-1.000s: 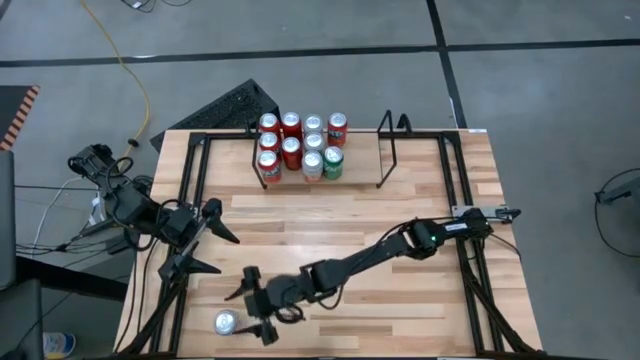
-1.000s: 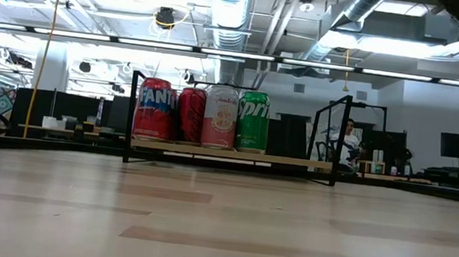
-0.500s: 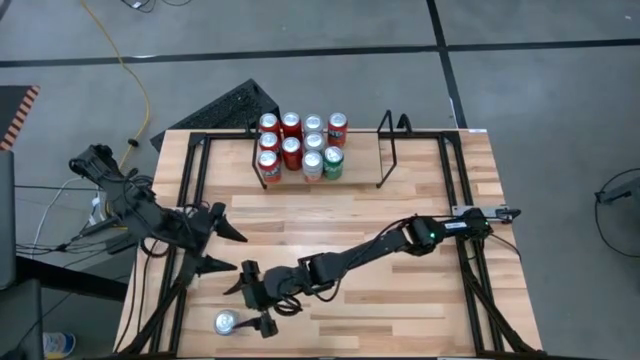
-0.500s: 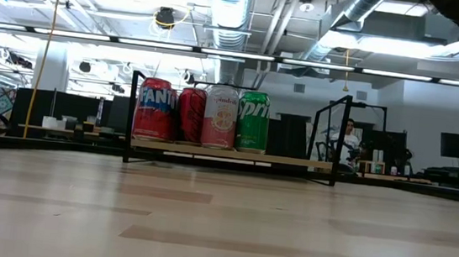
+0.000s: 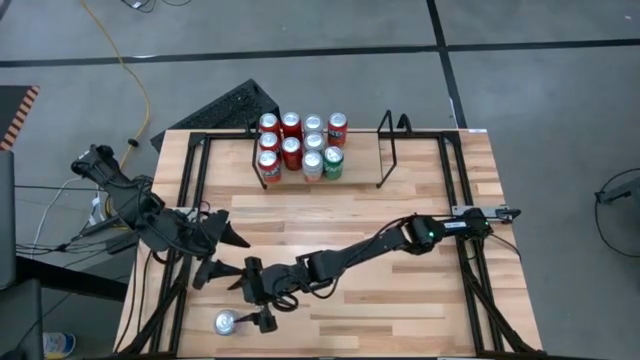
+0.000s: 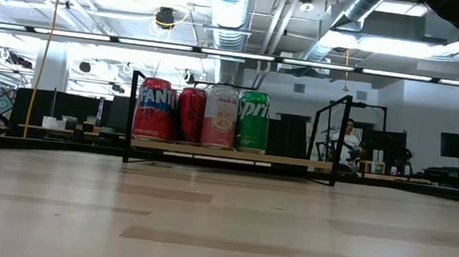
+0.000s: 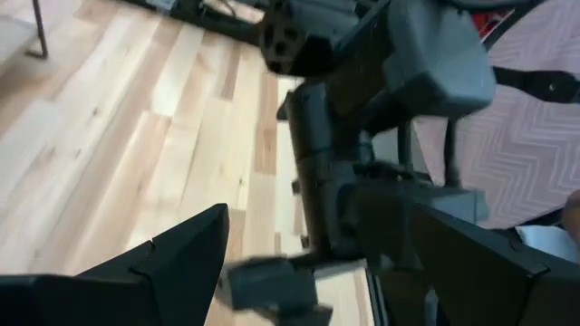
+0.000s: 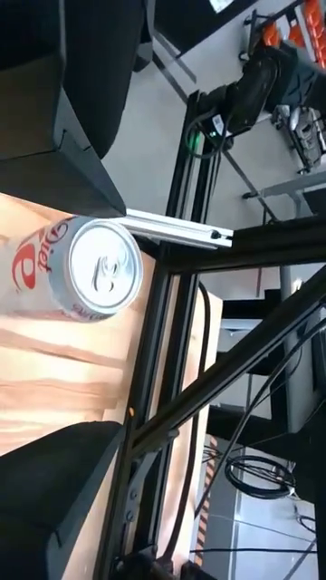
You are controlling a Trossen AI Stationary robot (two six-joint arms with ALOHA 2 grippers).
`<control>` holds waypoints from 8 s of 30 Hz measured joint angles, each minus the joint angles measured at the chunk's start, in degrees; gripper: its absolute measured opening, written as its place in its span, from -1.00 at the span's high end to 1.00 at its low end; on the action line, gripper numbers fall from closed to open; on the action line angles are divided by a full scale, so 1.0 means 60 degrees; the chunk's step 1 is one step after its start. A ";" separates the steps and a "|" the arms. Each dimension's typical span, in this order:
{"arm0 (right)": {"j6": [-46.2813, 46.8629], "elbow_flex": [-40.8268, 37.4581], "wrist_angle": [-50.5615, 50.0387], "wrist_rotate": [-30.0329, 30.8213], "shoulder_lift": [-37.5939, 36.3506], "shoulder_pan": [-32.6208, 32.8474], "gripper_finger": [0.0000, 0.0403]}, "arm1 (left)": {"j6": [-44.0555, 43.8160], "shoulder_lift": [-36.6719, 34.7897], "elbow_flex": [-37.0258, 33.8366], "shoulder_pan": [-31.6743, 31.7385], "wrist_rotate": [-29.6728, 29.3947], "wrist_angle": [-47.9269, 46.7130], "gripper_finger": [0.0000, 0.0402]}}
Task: Place canned beverage on shelf
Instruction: Put the red silver soda can on the shelf
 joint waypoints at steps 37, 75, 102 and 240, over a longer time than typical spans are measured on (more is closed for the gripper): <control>-0.0080 -0.0004 -0.7090 0.0702 -0.0889 -0.0707 -0.79 | -0.4099 0.6653 0.2750 -0.4048 0.0362 -0.3519 -0.62; 0.0066 -0.0007 -0.7443 0.0668 -0.0987 -0.0396 -0.79 | -0.3450 0.6850 0.2514 -0.3869 0.0262 -0.3131 -0.17; 0.2839 0.0004 -1.2070 0.6540 -0.6839 0.1950 -0.68 | 0.3067 0.5388 0.2503 0.0254 0.0301 -0.3046 -0.16; 0.4765 -0.1297 -1.4496 0.9521 -0.7922 0.1492 -0.68 | 1.1220 0.8799 1.3016 0.9627 0.5936 -0.6090 -0.62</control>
